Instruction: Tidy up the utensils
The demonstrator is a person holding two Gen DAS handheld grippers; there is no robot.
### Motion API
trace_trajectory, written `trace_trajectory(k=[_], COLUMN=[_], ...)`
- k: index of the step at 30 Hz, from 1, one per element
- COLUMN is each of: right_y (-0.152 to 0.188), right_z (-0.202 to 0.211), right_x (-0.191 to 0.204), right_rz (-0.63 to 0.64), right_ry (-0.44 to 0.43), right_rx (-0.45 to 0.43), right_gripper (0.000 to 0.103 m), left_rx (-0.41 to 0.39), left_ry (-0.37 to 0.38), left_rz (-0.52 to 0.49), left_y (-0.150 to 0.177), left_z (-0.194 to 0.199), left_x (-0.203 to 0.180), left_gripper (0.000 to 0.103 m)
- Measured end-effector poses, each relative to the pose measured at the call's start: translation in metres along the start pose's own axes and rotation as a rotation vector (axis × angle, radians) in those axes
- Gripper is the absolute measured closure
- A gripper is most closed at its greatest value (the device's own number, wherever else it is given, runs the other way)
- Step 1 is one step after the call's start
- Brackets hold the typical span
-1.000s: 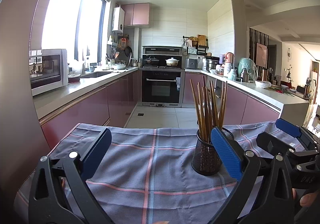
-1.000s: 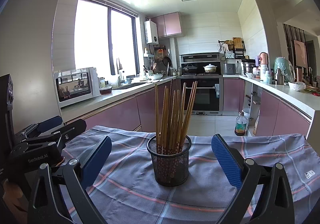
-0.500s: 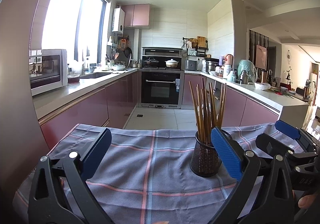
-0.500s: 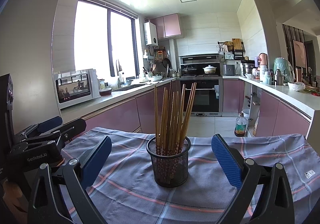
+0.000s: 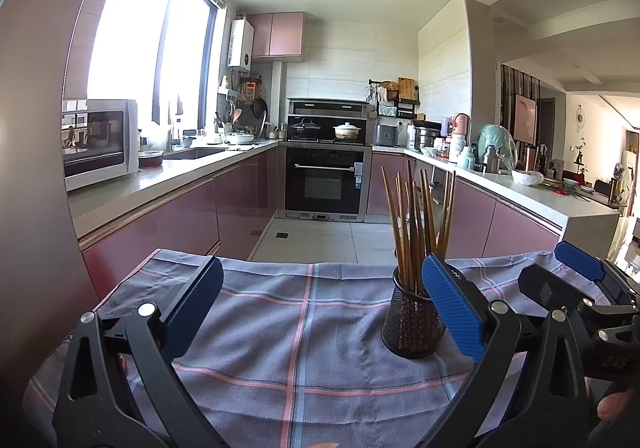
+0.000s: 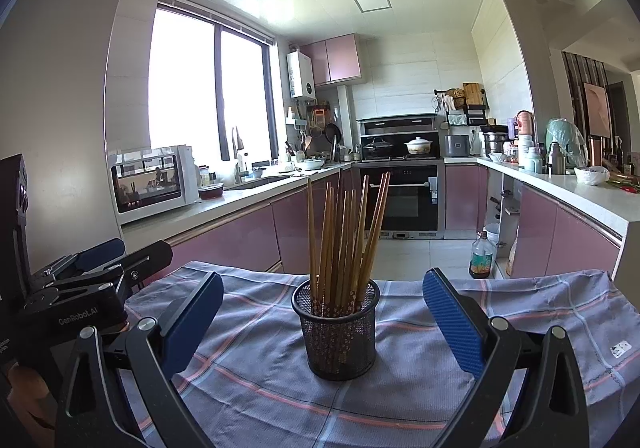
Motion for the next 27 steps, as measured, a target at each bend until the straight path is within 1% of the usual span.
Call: trace_trajectory(k=[8, 27], right_y=[-0.0003, 0.0007], right_z=[-0.0003, -0.0002], right_x=[0.0001, -0.0005], right_rz=[0.001, 0.000], right_ry=[0.004, 0.005], right_rx=[-0.014, -0.014], right_gripper=[0.006, 0.006], left_rx=[-0.008, -0.006], left_ry=[-0.008, -0.010], left_rz=[-0.001, 0.001], left_y=[0.0004, 0.0015], left_z=[0.0017, 0.0010], left_x=[0.0010, 0.0015], left_gripper=[0.005, 0.005])
Point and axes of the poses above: each gripper's, at about its wrist camera, not at the fingertips, and z roughly against the way its jaws point, x to its left, y to its underside, the point moved 2 cm from there along -z, roughly the way its jaws point, and after that the axes turned 7 degrees about y, right-handed, at the moved point
